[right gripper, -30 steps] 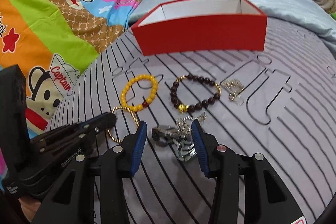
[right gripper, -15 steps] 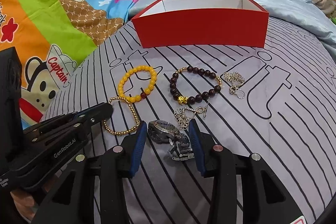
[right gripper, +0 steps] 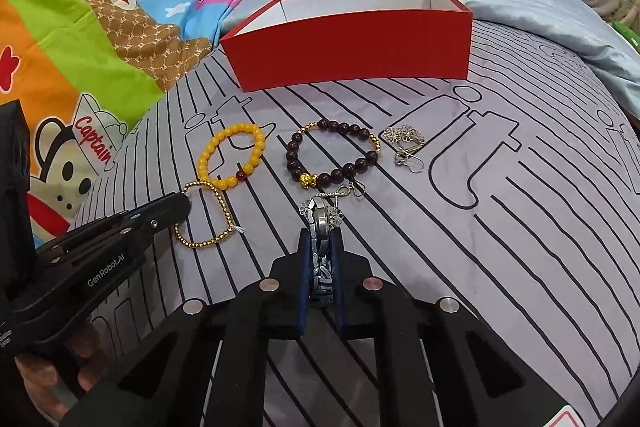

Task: Organize jewelry
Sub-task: 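Lift both held pieces and carry them toward the red box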

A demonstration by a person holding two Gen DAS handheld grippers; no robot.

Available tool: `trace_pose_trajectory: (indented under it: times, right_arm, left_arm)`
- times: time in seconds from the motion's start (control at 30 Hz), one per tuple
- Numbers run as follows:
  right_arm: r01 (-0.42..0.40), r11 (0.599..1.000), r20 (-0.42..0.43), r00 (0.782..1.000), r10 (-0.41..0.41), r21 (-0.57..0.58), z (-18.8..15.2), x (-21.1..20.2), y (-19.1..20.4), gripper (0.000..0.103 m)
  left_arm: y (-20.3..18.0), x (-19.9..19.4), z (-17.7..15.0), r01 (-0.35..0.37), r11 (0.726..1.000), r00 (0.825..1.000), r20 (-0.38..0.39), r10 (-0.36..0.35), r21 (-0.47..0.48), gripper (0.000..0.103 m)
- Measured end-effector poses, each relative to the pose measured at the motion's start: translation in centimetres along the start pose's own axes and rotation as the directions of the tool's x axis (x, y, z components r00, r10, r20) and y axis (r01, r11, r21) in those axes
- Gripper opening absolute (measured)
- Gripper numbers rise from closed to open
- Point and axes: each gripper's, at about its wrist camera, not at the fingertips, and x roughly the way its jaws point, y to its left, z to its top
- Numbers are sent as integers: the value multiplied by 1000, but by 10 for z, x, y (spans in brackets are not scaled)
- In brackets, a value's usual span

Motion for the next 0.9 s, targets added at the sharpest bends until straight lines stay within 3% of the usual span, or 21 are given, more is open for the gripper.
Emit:
trace_pose_trajectory:
  times: [0.53, 0.9]
  right_arm:
    - [-5, 1000, 84, 996, 3, 30, 14, -32, -12, 9]
    - [3, 998, 160, 987, -13, 62, 36, -56, -33, 9]
  left_arm:
    - [-9, -7, 2, -25, 999, 1000, 12, 24, 35, 4]
    - [-22, -44, 41, 27, 998, 995, 95, -32, 50, 4]
